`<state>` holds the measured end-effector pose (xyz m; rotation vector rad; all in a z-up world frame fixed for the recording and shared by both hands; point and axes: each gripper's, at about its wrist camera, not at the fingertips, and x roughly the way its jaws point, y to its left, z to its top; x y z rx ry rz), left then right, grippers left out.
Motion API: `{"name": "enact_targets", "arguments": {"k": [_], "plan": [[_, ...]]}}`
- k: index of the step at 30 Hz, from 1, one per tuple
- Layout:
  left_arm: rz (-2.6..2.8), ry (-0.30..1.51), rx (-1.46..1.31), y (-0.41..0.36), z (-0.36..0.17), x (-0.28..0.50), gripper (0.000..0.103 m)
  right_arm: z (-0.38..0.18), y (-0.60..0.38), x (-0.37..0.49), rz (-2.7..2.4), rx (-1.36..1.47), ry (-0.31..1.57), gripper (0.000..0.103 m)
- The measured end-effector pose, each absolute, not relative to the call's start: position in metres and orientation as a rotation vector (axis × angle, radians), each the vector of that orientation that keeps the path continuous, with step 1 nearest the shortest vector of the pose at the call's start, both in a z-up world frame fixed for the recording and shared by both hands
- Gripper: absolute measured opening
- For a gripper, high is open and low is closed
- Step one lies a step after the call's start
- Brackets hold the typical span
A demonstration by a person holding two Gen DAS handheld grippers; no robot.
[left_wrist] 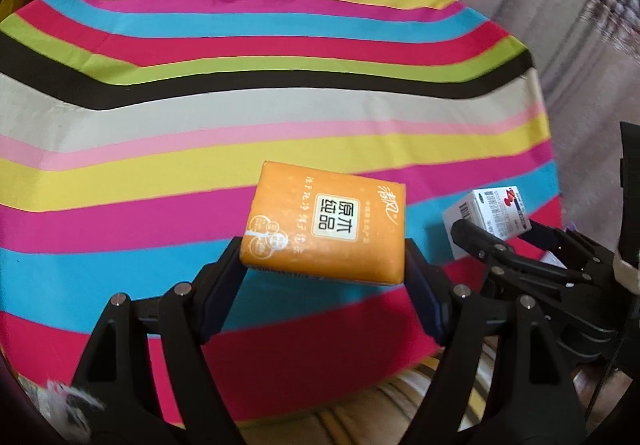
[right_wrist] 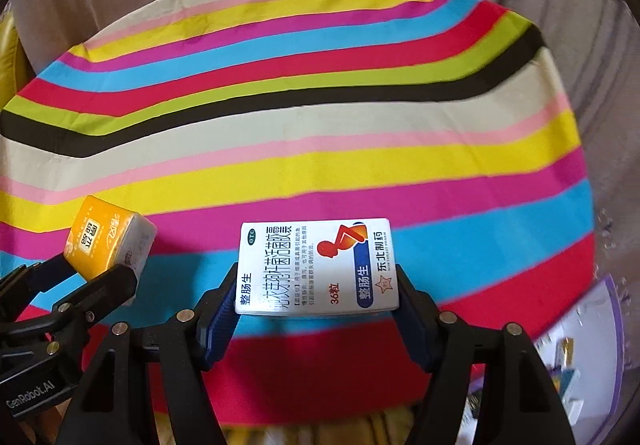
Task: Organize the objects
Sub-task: 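Grasp the orange tissue box with the left gripper while the right grasps the white medicine box, then carry the orange box and white medicine box into the purple-rimmed box and release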
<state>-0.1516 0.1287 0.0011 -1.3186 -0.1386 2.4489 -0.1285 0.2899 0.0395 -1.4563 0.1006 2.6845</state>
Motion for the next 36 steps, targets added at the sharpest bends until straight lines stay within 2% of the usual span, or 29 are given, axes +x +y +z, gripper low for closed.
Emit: {"name": "enact_targets", "arguments": {"k": [21,36], "plan": [[2.159,0.062,-1.235,0.274,0.033,-0.055,0.078,0.071,0.430,0.029,2.468,-1.307,0.273,0.070],[2.017,0.198,-1.221,0.351,0.027,-0.022,0.081,0.067,0.505,0.078,2.319,-1.224,0.372,0.071]]}}
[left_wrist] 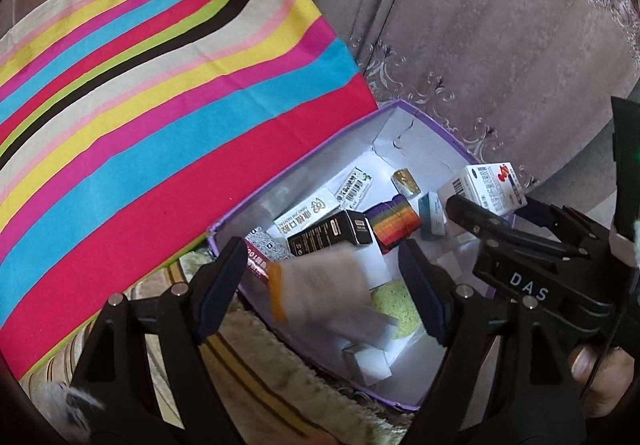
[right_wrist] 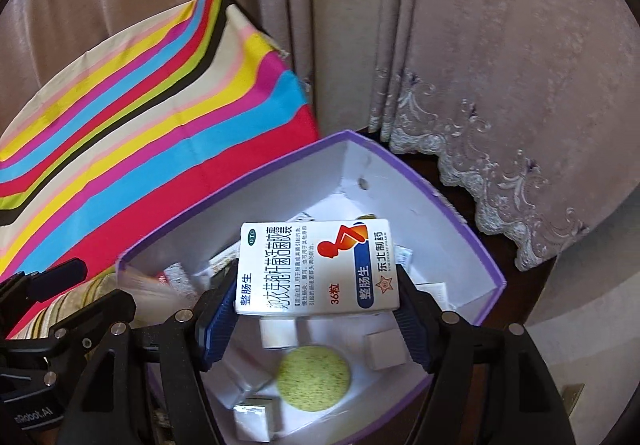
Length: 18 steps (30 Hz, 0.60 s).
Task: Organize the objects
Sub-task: 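Carry the orange box and white medicine box into the purple-rimmed box and release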
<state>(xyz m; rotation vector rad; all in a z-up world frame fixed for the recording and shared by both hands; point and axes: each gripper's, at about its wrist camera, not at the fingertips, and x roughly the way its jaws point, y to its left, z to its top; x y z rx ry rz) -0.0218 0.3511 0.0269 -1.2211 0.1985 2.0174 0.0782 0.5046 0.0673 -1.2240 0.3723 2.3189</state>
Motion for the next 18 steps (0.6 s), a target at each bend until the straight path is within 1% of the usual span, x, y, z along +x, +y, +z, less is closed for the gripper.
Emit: {"name": "enact_targets", "arguments": {"k": [2,4,6,8,10,12,15,18], "plan": [[2.009,0.193,-1.226,0.350,0.027,-0.019,0.081,0.068,0.506,0.082,2.311,-1.226,0.379,0.072],[1.991,0.170,-1.241,0.349,0.027,-0.019,0.087,0.068,0.505,0.085,2.306,-1.229,0.379,0.073],[1.969,0.138,-1.268,0.348,0.025,-0.017,0.090,0.070,0.504,0.090,2.299,-1.228,0.380,0.073],[1.979,0.149,-1.260,0.346,0.027,-0.010,0.092,0.072,0.502,0.095,2.294,-1.228,0.380,0.074],[1.997,0.166,-1.244,0.345,0.028,0.001,0.097,0.074,0.502,0.101,2.292,-1.226,0.387,0.075],[1.969,0.144,-1.232,0.343,0.029,0.009,0.098,0.074,0.500,0.109,2.288,-1.223,0.405,0.075],[1.955,0.104,-1.226,0.334,0.030,0.014,0.103,0.072,0.498,0.119,2.275,-1.225,0.409,0.075],[2.035,0.140,-1.222,0.330,0.032,0.014,0.103,0.069,0.496,0.128,2.259,-1.235,0.407,0.075]]}}
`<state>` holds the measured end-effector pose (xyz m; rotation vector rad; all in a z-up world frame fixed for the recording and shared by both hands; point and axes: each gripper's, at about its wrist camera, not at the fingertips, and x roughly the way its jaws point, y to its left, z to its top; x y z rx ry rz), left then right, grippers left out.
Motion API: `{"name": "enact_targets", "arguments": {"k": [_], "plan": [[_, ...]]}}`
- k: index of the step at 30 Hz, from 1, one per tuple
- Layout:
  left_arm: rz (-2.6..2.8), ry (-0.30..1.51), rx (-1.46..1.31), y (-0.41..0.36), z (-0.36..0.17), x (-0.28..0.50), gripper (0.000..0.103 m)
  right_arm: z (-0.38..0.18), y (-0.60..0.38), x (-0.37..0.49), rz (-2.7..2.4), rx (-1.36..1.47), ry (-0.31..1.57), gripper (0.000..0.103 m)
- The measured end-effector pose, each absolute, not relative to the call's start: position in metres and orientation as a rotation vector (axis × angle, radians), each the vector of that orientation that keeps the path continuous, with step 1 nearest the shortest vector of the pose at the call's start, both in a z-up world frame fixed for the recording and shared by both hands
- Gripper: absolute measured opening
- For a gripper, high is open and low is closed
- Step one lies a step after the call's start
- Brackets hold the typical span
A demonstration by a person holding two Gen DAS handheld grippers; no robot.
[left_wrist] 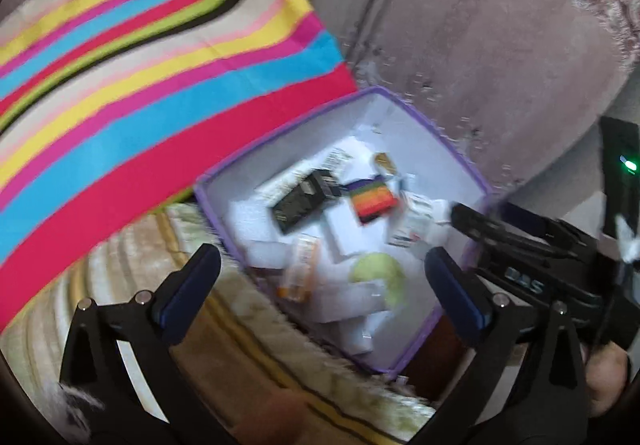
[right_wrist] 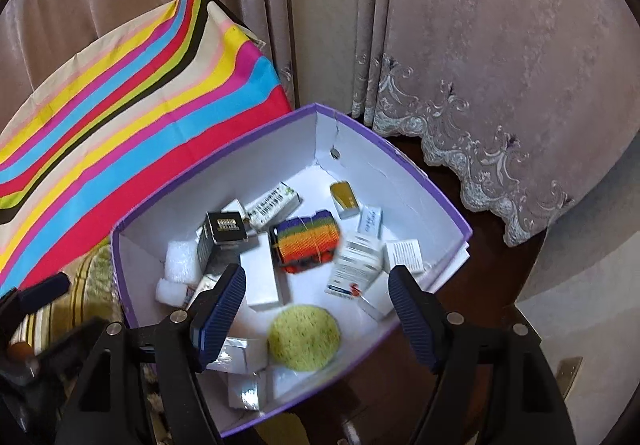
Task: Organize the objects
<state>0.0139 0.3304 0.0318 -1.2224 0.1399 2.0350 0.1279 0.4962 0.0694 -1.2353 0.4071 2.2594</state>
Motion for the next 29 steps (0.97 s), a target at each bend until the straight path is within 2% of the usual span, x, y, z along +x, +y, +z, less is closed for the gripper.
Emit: {"name": "enact_targets", "arguments": {"k": [19,29], "plan": [[1.975,0.117,-1.276,0.330,0.021,0.010,0.103,0.067,0.496,0.132,2.252,-1.236,0.403,0.075],[1.957,0.128,-1.210,0.333,0.026,0.018,0.103,0.066,0.496,0.132,2.251,-1.240,0.407,0.075]]}}
